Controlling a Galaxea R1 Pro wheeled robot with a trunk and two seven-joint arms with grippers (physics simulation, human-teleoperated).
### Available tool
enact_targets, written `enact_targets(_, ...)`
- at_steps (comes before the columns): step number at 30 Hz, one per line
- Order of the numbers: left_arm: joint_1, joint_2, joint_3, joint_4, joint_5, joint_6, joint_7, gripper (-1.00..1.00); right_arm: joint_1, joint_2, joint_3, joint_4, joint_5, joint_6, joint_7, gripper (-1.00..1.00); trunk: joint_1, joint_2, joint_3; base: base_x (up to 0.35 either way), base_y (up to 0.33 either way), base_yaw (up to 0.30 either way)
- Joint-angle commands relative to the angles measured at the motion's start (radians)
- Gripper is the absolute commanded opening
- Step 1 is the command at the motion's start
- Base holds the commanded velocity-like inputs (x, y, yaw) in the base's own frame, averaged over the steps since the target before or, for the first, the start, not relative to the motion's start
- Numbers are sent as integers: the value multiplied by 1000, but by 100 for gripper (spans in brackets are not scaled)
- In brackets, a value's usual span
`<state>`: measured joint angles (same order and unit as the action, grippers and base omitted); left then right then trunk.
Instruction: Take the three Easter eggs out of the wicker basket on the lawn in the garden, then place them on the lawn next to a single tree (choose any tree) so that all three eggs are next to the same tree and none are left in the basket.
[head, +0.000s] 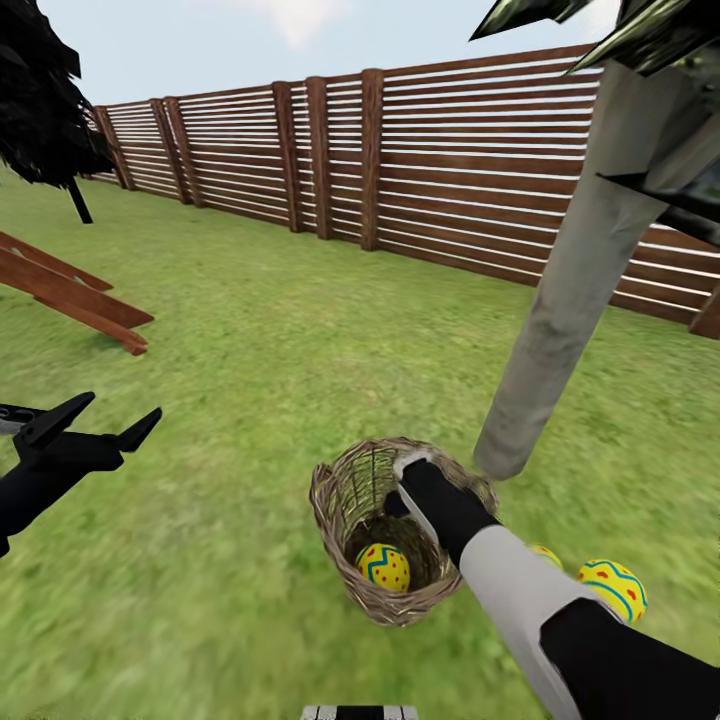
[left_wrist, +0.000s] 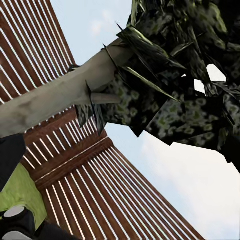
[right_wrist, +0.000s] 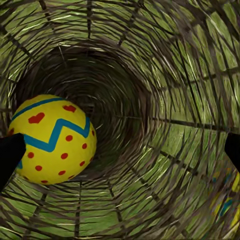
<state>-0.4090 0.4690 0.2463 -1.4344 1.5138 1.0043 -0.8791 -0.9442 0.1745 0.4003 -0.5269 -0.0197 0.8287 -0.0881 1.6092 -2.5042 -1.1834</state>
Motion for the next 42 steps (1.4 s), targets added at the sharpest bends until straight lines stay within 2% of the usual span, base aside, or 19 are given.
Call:
enact_targets(1, -1, 0, 1, 0, -1, 4, -2, 100, -1, 0, 22, 14, -2, -12, 0, 100, 0, -1, -5, 0, 0, 0)
enact_targets(4, -1, 0, 1, 0, -1, 4, 0, 100, 0, 0, 39, 29, -2, -36, 35, 100, 2, -1, -16, 0, 0, 0)
enact_targets(6, -1, 0, 2, 0, -1, 4, 0, 100, 1, 0, 43, 31, -2, -42, 84, 100, 2, -2, -24, 0, 0, 0)
enact_targets(12, -1, 4, 4, -1, -1, 4, 0, 100, 1, 0, 43, 29, -1, -98, 95, 100, 5, -3, -47, 0, 0, 0)
enact_targets(23, -1, 4, 4, -1, -1, 4, 0, 100, 1, 0, 49, 18, 10, -102, 105, 100, 10, -6, -90, 0, 0, 0)
enact_targets(26, -1, 3, 4, -1, -1, 4, 0, 100, 1, 0, 89, 18, 10, -101, 105, 100, 11, -6, -101, 0, 0, 0)
enact_targets(28, -1, 2, 4, -1, -1, 4, 0, 100, 1, 0, 99, 18, 10, -100, 108, 100, 12, -7, -109, 0, 0, 0)
enact_targets(32, -1, 2, 3, -1, -1, 4, 0, 100, 0, 0, 106, 19, 13, -97, 175, 100, 14, -8, -125, 0, 0, 0)
enact_targets(35, -1, 2, 2, -1, -1, 4, 0, 100, -1, 0, 107, 11, 40, -100, 219, 100, 15, -9, -136, 0, 0, 0)
enact_targets(37, 0, 2, 2, -1, -1, 4, 0, 100, -1, 0, 108, -2, 46, -102, 223, 100, 16, -9, -144, 0, 0, 0)
enact_targets(42, -1, 1, 2, -1, -1, 4, 0, 100, -1, 0, 110, -25, 51, -103, 226, 100, 16, -9, -144, 0, 0, 0)
